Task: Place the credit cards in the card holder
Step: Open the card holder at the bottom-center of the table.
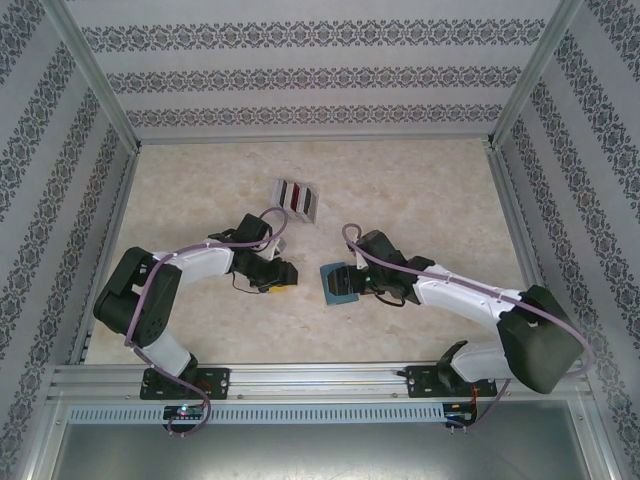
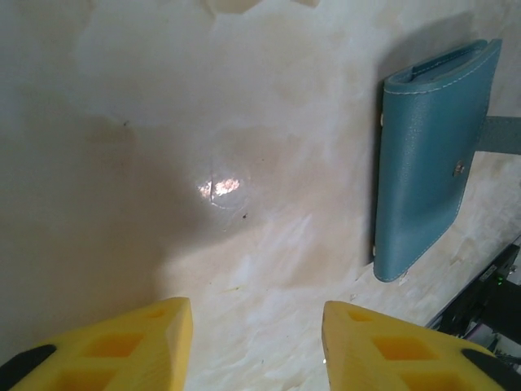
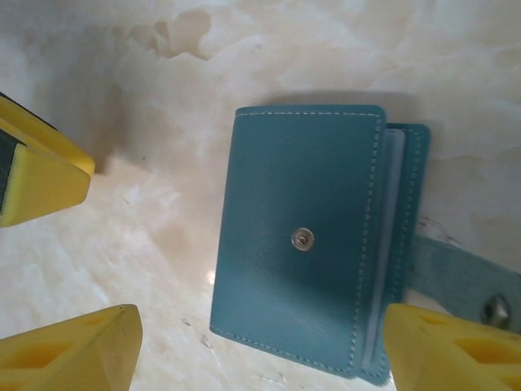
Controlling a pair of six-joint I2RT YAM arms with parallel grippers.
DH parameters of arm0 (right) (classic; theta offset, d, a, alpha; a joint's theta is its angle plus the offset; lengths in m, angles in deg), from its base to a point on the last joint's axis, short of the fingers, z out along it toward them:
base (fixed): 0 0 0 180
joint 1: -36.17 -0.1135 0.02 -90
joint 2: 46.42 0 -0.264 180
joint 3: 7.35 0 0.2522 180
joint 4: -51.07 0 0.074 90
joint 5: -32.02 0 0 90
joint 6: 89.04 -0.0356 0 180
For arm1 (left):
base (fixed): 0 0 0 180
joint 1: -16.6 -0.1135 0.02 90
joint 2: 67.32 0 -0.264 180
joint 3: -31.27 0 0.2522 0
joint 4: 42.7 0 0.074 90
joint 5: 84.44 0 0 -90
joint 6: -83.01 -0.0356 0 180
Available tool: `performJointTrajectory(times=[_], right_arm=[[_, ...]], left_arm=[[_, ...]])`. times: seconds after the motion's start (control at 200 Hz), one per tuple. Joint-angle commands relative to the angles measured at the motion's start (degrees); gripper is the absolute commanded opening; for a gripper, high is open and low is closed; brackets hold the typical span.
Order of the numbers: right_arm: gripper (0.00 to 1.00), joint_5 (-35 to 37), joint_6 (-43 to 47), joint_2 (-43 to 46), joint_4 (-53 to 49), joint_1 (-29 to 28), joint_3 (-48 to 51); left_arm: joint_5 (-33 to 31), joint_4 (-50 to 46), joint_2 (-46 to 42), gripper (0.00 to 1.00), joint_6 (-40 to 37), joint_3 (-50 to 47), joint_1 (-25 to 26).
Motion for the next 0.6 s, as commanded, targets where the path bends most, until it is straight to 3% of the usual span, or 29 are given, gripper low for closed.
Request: performJointTrajectory(times=[0.0,0.425,0.595], right_arm=[[0.78,-9.47,-2.56,-1.30,7.78,3.59,4.26],[0.75,-17.55,-4.63,-4.21,16.92,4.94,8.64],[0.75,-19.94,-7.53,-5.09,21.68,5.23,9.65]], left_arm=[[-0.82,1.89,-2.60,0.50,0.74,-0.73,0.21],[-1.49,6.27,-3.71,0.50,2.86,-4.10,0.22],[1.29,7.02,-1.05,0.50,2.90,-2.67,0.19]])
